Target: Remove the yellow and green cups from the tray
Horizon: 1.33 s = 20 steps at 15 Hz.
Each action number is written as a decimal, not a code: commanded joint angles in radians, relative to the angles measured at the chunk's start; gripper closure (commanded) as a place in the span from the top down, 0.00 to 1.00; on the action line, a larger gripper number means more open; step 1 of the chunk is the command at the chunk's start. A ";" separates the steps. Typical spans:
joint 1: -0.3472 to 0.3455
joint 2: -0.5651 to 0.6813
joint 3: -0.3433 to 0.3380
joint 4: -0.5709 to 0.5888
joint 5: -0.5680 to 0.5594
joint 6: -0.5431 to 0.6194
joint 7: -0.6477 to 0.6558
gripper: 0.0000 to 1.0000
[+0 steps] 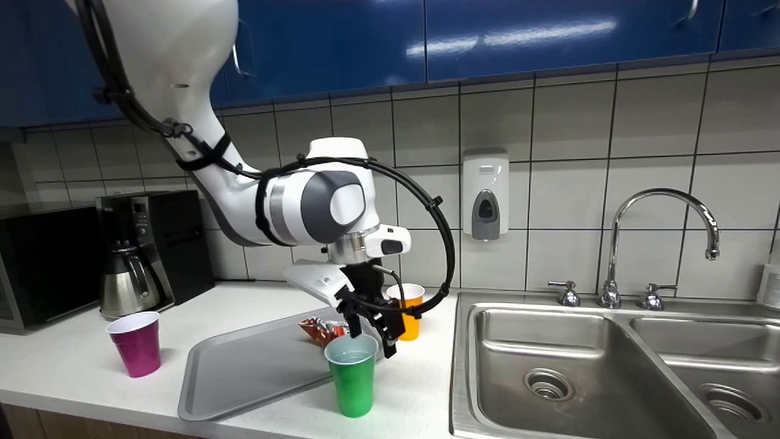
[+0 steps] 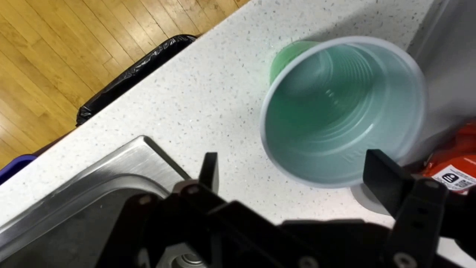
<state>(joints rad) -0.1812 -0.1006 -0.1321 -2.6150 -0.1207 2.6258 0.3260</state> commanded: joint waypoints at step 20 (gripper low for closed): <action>0.014 -0.266 0.152 -0.082 -0.002 -0.077 0.024 1.00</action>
